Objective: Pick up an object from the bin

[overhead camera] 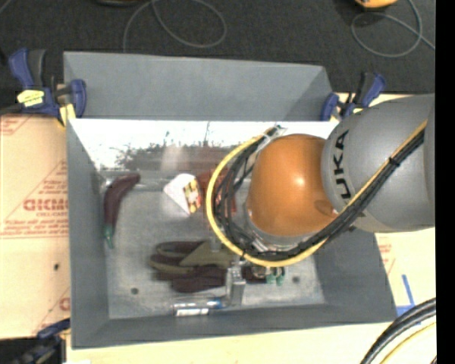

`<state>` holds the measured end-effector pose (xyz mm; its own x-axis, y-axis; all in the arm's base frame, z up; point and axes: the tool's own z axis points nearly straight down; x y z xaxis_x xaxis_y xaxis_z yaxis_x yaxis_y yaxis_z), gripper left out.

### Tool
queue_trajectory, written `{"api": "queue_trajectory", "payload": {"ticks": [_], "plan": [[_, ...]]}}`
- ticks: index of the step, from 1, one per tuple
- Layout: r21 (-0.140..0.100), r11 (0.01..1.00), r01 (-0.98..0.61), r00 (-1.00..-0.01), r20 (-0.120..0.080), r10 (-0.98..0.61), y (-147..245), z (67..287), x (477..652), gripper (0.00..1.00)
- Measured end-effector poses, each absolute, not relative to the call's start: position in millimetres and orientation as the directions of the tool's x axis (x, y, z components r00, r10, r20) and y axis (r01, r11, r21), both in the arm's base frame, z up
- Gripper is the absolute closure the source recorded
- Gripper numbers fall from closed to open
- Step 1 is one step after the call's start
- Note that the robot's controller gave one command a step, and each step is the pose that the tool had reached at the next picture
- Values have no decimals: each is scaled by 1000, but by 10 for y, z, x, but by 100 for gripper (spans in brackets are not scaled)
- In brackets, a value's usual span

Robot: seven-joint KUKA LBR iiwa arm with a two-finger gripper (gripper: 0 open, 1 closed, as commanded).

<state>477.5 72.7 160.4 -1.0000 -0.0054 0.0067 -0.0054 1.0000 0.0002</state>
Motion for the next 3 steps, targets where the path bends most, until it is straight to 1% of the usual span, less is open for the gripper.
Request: {"api": "queue_trajectory", "payload": {"ticks": [1,2,3], "plan": [[1,1000,-3,-1000,-2,-3,725,1645,4795,0],[1,999,49,-999,-2,49,828,1419,4881,0],[3,984,176,-984,-1,176,819,1235,4984,0]]}}
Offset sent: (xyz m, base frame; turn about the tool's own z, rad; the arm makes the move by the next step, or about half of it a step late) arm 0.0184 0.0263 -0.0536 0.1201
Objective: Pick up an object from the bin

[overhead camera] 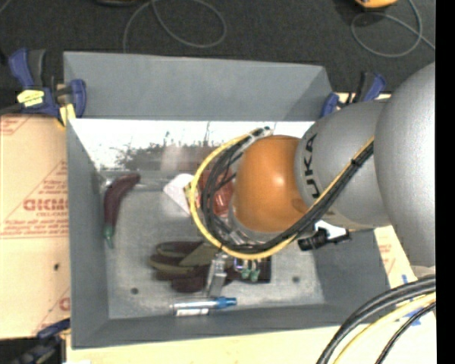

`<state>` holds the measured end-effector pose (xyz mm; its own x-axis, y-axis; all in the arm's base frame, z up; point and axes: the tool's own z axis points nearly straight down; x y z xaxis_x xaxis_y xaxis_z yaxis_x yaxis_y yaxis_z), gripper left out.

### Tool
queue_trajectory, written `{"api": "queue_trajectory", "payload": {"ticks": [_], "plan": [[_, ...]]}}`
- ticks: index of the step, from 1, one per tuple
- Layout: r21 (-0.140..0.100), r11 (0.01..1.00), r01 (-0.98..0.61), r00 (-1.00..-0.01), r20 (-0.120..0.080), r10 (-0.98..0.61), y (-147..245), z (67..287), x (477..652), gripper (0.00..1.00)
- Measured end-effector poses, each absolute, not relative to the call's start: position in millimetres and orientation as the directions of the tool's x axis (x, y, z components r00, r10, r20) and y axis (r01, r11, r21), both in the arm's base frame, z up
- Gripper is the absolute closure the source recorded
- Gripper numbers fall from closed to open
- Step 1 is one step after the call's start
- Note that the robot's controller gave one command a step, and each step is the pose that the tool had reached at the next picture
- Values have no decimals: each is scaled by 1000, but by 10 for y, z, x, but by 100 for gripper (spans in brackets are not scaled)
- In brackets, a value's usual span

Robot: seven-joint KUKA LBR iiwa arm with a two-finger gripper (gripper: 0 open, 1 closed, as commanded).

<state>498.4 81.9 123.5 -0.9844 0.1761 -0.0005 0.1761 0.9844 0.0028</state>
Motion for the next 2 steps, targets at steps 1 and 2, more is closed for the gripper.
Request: {"api": "queue_trajectory", "payload": {"ticks": [1,2], "plan": [[2,987,158,-987,-6,158,991,1014,5260,100],[2,987,159,-987,-6,159,991,1014,5260,100]]}}
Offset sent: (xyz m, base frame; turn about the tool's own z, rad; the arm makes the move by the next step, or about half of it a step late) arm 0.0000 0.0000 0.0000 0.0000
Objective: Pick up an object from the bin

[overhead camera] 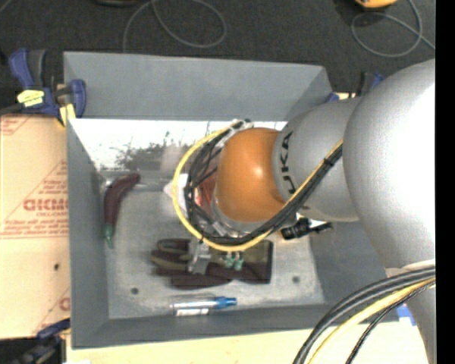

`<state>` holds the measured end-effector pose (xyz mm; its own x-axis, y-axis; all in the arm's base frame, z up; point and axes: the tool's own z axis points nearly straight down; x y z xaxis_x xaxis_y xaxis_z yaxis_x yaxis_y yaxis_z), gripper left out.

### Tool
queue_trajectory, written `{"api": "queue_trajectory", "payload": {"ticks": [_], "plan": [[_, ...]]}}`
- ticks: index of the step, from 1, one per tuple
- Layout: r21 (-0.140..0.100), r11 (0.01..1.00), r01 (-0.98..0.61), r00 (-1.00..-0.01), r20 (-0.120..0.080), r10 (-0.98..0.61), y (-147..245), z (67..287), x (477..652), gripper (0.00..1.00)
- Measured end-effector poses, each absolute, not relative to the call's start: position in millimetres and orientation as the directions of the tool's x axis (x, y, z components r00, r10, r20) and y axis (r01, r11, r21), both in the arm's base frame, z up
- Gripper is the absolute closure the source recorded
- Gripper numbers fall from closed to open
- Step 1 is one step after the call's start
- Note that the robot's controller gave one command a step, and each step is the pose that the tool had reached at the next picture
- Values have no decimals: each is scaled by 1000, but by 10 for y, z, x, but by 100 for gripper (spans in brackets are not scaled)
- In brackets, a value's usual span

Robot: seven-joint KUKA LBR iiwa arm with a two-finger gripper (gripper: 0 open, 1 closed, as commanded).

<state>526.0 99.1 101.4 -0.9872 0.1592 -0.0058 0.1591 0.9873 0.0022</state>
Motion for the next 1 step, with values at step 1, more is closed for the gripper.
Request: {"api": "queue_trajectory", "payload": {"ticks": [1], "plan": [[2,996,93,-996,-10,93,1265,1213,5436,100]]}}
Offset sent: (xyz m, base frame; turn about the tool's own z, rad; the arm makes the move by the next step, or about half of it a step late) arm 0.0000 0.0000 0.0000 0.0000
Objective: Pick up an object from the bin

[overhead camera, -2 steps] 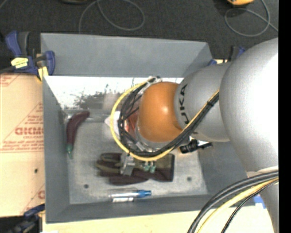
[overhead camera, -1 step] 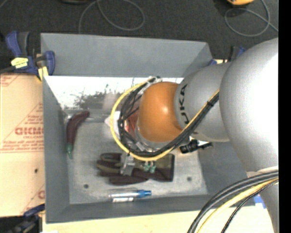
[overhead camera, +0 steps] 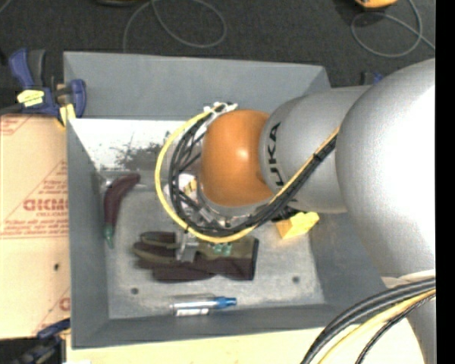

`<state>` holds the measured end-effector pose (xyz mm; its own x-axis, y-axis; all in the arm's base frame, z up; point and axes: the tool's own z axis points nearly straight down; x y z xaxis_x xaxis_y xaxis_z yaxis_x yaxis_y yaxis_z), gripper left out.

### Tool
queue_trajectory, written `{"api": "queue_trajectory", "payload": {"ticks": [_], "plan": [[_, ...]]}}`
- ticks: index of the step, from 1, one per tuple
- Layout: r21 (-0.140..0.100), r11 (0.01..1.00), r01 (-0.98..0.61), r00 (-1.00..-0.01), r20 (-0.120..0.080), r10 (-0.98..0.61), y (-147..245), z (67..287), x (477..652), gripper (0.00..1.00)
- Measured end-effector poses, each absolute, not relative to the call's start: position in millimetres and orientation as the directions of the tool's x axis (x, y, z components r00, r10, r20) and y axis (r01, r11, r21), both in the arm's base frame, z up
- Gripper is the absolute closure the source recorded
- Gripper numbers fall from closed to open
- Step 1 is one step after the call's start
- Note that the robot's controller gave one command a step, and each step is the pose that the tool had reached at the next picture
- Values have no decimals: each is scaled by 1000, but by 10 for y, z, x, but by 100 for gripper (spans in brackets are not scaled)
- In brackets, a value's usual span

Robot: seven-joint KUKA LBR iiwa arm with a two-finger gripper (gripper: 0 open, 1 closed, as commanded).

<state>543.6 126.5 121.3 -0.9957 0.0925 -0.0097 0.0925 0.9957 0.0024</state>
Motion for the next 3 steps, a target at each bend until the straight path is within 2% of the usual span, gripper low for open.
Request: {"api": "queue_trajectory", "payload": {"ticks": [1,2,3], "plan": [[3,996,93,-996,-10,93,1265,1213,5436,100],[-1,997,73,-997,-1,73,1240,1572,5346,100],[2,997,71,-997,-10,71,1337,2208,5554,100]]}}
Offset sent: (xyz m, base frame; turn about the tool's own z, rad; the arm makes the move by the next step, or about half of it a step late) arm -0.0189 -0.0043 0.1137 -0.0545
